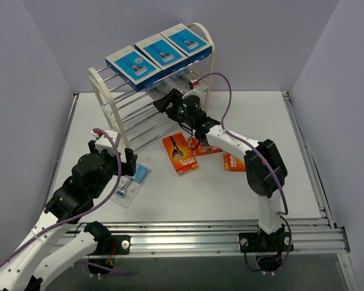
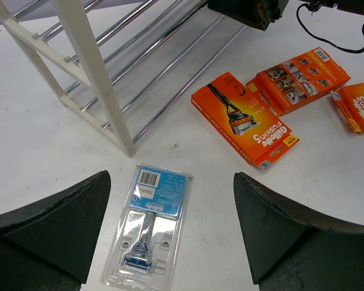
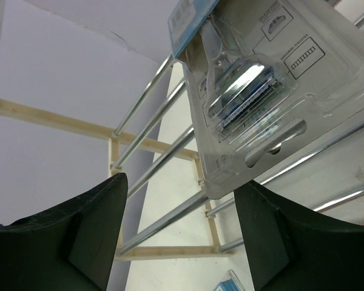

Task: Place and organize the shaving razors onto the shelf
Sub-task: Place the shaving razor onto shelf

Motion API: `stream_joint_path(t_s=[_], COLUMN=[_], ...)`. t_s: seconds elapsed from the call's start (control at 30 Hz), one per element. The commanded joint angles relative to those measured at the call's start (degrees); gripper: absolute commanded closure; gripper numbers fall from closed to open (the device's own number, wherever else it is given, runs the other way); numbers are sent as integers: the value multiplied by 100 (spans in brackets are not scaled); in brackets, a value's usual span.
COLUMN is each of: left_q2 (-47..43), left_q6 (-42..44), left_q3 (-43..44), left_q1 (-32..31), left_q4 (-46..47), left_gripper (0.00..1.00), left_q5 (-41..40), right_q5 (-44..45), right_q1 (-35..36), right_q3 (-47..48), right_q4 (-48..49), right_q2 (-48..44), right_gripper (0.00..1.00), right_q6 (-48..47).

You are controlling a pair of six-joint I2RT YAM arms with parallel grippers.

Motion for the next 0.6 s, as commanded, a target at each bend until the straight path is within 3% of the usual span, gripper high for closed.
stream_joint_path(t_s=[0.0,0.57], left_q2=[-49,-58], left_q6=[36,45], left_q3=[71,80], left_q1=[32,32], left_q4=[50,24], left_gripper=[9,9], left_q5=[-106,-141], right_q5=[-291,-423], right_q1=[-52,-87], right_q3=[115,-122], right_q4=[-531,-611], right_q2=[-286,-751], right_gripper=[34,29], right_q6=[-254,-465])
